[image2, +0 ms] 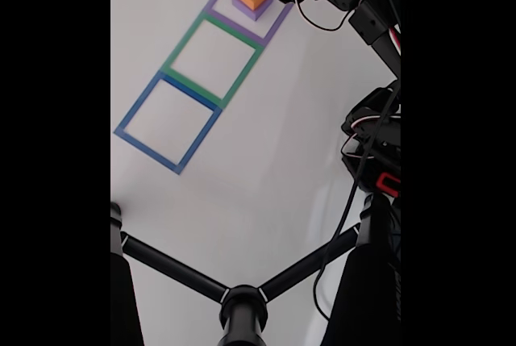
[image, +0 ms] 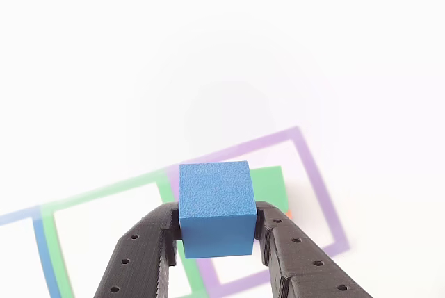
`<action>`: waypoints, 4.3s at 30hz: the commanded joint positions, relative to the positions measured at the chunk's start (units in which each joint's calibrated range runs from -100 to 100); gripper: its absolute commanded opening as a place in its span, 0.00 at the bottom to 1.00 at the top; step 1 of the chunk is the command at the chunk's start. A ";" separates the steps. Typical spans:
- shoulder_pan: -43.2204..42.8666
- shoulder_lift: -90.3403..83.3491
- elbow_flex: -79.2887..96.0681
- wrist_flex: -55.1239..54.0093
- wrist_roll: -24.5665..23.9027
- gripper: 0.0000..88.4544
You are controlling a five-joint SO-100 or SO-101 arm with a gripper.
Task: Tower of hanoi
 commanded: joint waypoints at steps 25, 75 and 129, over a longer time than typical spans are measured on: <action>-11.28 -9.08 -13.35 23.56 0.20 0.05; -16.45 45.10 51.65 -106.40 0.20 0.05; -12.62 -12.23 40.65 -28.35 0.20 0.00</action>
